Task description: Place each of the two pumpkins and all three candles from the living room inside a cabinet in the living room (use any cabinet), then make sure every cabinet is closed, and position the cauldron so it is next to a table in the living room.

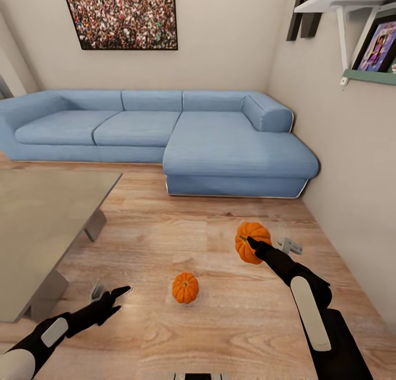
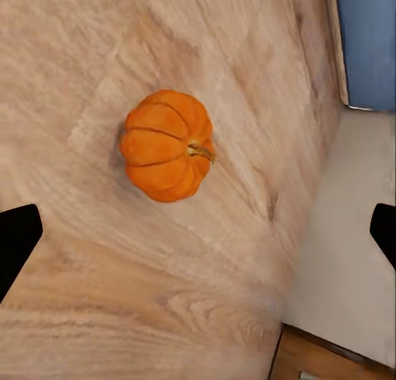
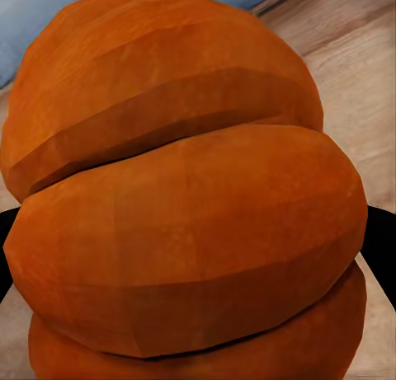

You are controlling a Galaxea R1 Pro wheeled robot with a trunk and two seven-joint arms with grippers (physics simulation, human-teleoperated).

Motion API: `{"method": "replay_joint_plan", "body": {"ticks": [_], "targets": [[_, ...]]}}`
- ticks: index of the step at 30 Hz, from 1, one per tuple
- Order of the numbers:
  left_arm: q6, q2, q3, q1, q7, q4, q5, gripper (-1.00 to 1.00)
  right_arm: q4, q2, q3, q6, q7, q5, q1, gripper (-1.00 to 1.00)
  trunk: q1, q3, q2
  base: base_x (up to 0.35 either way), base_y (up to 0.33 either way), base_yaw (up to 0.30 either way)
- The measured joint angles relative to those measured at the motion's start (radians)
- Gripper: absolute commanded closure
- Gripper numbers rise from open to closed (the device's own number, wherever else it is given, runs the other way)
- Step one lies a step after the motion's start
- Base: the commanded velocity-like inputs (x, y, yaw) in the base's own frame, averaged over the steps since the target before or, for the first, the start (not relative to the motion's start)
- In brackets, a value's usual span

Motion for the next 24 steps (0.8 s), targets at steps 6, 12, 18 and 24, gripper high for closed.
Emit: {"method": "replay_joint_plan", "body": {"ticks": [6,12,18,24], "targets": [[0.071,0.037,-0.001,-0.037,0.008,0.001,0.116,-1.00,0.000,0.000,-0.002,0.000,0.000,0.000,0.000,1.00,0.003,-0.023,-0.001,0.000,0.000,0.000],[0.066,0.038,-0.001,-0.047,0.044,0.002,0.133,-1.00,0.000,0.000,-0.016,0.000,0.000,0.002,0.001,1.00,0.005,-0.046,-0.003,0.000,0.000,0.000],[0.045,0.034,-0.001,-0.049,0.082,0.001,0.137,-1.00,0.000,0.000,-0.025,0.000,0.000,0.001,0.001,1.00,0.008,-0.070,-0.004,0.000,0.000,0.000],[-0.014,0.032,-0.001,-0.049,0.109,0.003,0.137,-1.00,0.000,0.000,-0.027,0.000,0.000,0.000,0.000,1.00,0.011,-0.093,-0.006,0.000,0.000,0.000]]}}
